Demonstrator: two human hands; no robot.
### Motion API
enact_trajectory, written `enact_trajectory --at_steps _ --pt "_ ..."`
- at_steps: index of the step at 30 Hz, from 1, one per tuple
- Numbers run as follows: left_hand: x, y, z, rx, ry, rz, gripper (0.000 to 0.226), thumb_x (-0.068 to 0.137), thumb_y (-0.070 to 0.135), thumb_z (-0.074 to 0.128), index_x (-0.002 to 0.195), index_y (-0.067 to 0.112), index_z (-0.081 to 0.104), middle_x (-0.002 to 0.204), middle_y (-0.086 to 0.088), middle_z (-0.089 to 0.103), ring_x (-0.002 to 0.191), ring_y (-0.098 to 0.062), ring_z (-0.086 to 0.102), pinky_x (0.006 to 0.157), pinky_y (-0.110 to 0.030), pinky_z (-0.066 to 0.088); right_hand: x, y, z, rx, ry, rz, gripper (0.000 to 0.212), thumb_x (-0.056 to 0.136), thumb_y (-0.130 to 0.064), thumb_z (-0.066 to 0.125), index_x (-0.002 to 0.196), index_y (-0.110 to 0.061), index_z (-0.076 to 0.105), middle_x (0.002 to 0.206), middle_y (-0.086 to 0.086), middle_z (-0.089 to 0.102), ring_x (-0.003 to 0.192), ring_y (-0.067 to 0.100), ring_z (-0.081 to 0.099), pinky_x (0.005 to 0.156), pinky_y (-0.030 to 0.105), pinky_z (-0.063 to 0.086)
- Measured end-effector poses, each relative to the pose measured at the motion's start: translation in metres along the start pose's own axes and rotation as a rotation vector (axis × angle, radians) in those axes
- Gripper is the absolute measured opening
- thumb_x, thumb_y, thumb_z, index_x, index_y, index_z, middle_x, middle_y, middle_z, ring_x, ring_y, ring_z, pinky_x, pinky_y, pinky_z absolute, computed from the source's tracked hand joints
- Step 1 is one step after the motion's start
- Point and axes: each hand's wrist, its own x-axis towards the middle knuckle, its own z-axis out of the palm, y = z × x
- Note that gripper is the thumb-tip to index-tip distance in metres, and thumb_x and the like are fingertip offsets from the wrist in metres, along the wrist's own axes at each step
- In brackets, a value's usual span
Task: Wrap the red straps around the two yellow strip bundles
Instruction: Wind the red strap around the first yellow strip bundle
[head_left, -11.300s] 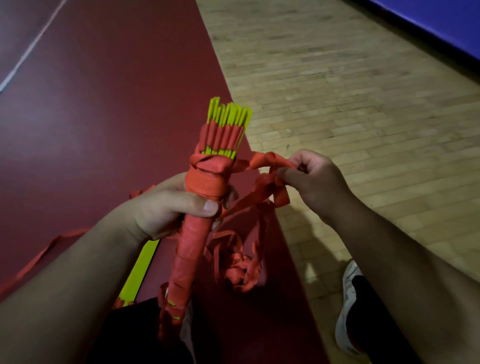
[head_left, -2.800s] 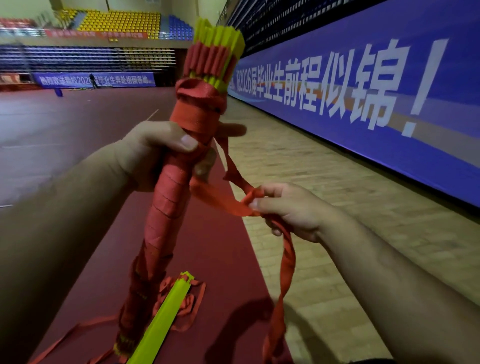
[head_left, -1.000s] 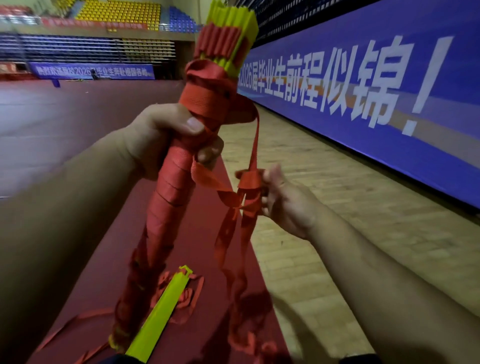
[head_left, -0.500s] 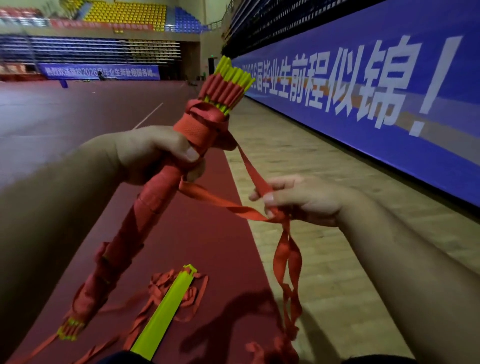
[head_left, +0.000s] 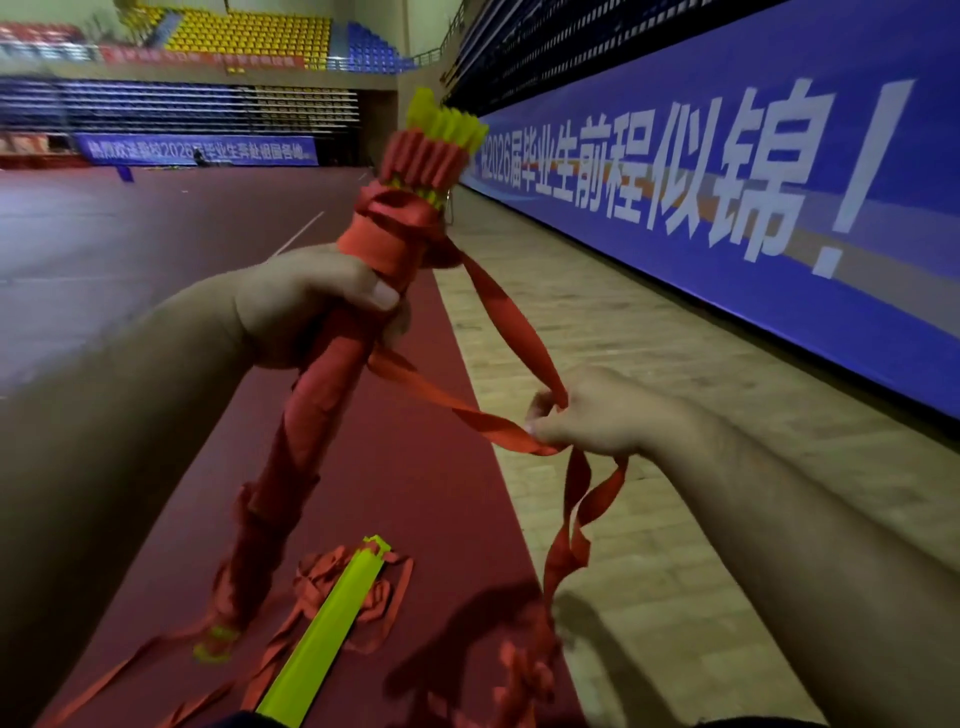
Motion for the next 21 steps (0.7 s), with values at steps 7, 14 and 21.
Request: enact_trajectory --at_steps 7,14,21 --pt "0.005 0.001 -0.002 -0.116 0.146 0.135 0.071 0.029 0.042 0.089 0.084 0.009 0.059 0.062 -0.004 0.06 0.054 -0.018 0.056 0.054 -0.029 0.052 -0.01 0.026 0.04 0.627 -0.066 0.106 0.06 0.076 -0.069 0.063 0.091 -0.011 0.068 0.072 0.004 0.053 0.047 0.006 0.035 0.048 0.023 0.026" --pt "0.01 0.004 0.001 -0.071 0.25 0.159 0.036 0.055 0.026 0.064 0.086 0.012 0.054 0.062 -0.002 0.06 0.054 -0.015 0.055 0.053 -0.024 0.051 -0.012 0.066 0.068 1.267 -0.041 -0.046 0.053 0.059 -0.056 0.09 0.089 -0.016 0.071 0.075 0.007 0.048 0.05 0.009 0.036 0.05 0.023 0.024" --pt "0.009 0.008 0.0 -0.065 0.403 0.175 0.005 0.085 0.013 0.049 0.083 0.011 0.053 0.062 0.002 0.06 0.052 -0.01 0.057 0.051 -0.024 0.052 -0.025 0.069 0.064 0.398 0.136 0.091 0.005 0.088 -0.02 0.076 0.092 -0.02 0.073 0.073 -0.006 0.064 0.068 0.007 0.06 0.061 0.019 0.043"
